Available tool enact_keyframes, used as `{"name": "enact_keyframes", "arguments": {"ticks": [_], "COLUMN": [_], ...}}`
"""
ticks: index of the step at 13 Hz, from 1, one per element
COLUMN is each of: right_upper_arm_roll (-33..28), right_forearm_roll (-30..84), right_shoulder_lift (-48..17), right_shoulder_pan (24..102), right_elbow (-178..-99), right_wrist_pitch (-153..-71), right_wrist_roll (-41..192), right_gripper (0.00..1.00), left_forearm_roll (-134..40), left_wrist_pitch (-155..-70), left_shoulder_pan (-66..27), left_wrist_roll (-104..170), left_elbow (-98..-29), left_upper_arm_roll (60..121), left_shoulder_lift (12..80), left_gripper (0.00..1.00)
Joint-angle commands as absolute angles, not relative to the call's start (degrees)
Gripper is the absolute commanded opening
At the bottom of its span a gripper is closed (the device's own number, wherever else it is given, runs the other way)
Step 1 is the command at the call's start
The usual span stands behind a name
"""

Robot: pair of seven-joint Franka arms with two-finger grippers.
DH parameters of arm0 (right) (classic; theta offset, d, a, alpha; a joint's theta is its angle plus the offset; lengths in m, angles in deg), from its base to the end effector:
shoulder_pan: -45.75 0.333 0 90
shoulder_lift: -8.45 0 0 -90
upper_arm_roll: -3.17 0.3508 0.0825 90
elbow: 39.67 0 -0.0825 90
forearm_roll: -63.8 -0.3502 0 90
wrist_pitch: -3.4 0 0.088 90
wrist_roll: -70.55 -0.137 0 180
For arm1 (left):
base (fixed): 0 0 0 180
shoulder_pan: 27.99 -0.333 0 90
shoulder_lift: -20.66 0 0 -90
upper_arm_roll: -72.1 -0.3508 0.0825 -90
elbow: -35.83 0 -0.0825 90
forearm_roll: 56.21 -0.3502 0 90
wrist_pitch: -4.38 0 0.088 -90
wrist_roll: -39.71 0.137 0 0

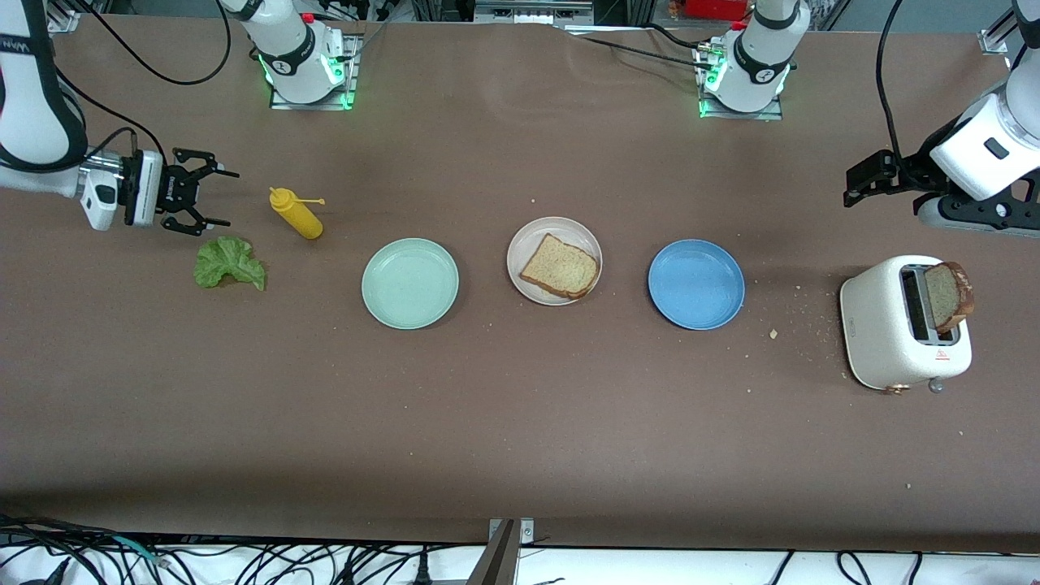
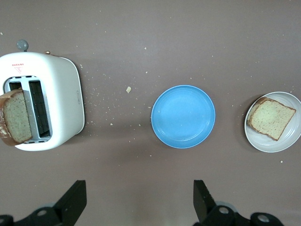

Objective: Make sandwich in beige plate with both arms
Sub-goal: 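Move the right gripper down to the yellow squeeze bottle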

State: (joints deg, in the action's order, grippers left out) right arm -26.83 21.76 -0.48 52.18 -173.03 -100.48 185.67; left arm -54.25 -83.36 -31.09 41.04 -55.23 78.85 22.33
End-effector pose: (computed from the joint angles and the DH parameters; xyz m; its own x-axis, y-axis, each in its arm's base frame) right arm 0.4170 -0.1004 0.2987 0.4535 0.6640 0.5945 0.8801 -0.2283 -0.4164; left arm 0.5208 -0.0371 0.6030 0.9924 -0.0881 -0.0859 -0.0850 -0.9956 0.0396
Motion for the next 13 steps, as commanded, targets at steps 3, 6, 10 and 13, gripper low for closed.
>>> {"name": "enact_keyframes", "arguments": {"ticks": [3, 6, 10, 13], "right_upper_arm_roll": [-27.1, -27.1, -27.1, -26.8], "right_forearm_roll": [10.1, 7.9, 5.4, 3.0], "right_shoulder_lift": [-10.8, -13.9, -17.0, -17.3], "right_shoulder_pan": [49.7, 49.4, 49.4, 49.6], "right_elbow": [-173.2, -173.3, -173.2, -173.1], "right_wrist_pitch": [-96.9, -93.2, -88.6, -88.3], "right_wrist_roll": [203.2, 207.6, 216.4, 217.9], "right_gripper": [1.0, 1.0, 1.0, 1.0], "left_forearm_roll": [-53.0, -53.0, -53.0, -53.0], "left_wrist_pitch": [-82.7, -82.8, -82.7, -82.8], "left_shoulder_pan": [-31.4, -31.5, -31.9, -31.9], "left_wrist_roll": [41.3, 41.3, 41.4, 41.4], "left_elbow": [-55.5, -55.5, -55.5, -55.5], "left_upper_arm_roll": [78.8, 78.8, 78.7, 78.7], "left_shoulder_lift": [21.5, 21.5, 21.5, 21.5], "left_gripper": [1.0, 1.0, 1.0, 1.0]}}
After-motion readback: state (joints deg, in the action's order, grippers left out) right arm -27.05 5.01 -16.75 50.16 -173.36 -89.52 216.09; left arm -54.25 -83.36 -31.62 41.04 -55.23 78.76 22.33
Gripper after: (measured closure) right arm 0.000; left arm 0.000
